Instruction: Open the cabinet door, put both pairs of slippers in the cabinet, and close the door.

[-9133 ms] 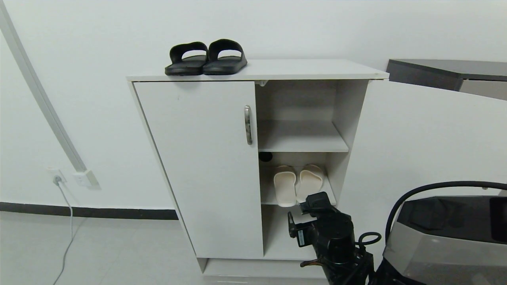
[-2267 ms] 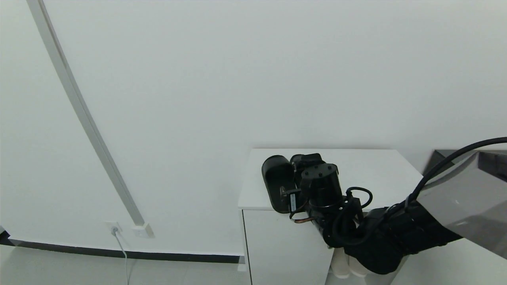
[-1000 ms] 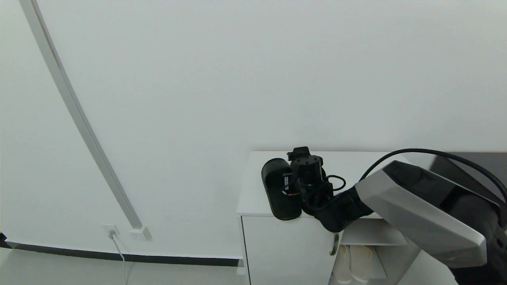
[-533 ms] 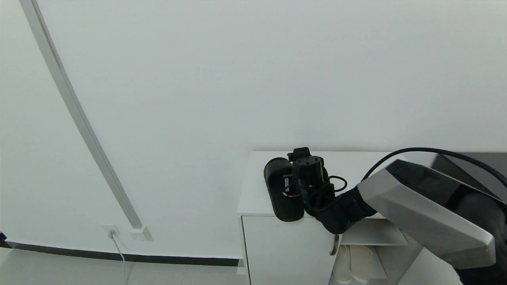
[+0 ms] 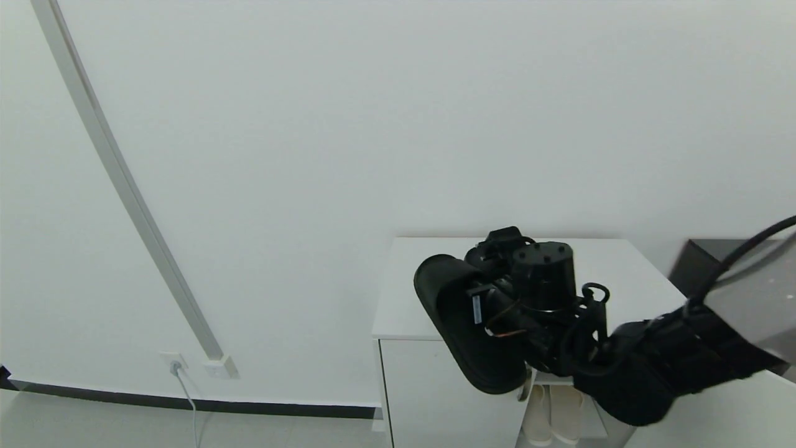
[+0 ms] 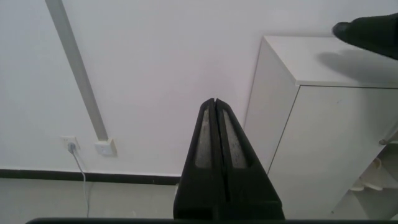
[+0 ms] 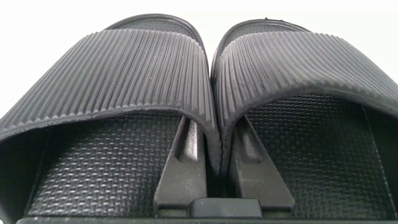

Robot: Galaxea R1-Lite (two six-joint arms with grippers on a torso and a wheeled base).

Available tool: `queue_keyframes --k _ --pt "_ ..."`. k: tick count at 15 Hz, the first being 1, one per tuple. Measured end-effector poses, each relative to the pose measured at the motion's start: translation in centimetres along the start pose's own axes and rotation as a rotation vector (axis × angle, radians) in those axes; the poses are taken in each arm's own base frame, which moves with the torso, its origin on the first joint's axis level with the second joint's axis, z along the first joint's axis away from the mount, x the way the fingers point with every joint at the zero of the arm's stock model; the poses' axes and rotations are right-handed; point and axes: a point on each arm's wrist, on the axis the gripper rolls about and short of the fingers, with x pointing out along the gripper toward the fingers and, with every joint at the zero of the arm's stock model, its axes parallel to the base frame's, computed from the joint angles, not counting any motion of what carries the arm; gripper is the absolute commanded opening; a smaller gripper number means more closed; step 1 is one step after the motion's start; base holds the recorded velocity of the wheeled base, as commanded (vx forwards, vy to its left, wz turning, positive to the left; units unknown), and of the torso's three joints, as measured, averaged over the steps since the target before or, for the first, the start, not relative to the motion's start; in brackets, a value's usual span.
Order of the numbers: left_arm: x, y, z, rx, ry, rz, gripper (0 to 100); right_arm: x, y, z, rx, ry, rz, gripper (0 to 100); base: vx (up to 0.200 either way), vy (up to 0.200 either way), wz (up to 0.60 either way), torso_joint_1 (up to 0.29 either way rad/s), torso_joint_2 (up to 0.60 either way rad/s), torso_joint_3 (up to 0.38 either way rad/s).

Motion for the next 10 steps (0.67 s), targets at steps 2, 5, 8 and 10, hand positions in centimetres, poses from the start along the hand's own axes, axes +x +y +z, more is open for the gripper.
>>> queue_keyframes --k 2,5,8,10 --pt "0.0 0.0 0.0 -0.001 0.0 0.001 0 -4.0 -0.1 1.0 0.001 -0.014 0.092 0 0.0 0.0 0.0 0.0 0.0 0.0" --pt "0.0 0.0 0.0 0.0 0.0 0.0 0 -8.1 -0.8 2.4 0.014 -0.054 0.177 0 0.0 0.0 0.0 0.0 0.0 0.0" --pt "0.0 0.0 0.0 0.001 0.0 0.0 0 -10.4 -1.7 3.4 0.008 -0.042 0.24 0 0.0 0.0 0.0 0.0 0.0 0.0" --pt "0.0 0.0 0.0 0.002 0.0 0.003 0 -11.2 -2.3 4.1 0.016 -0.057 0.239 0 0.0 0.0 0.0 0.0 0.0 0.0"
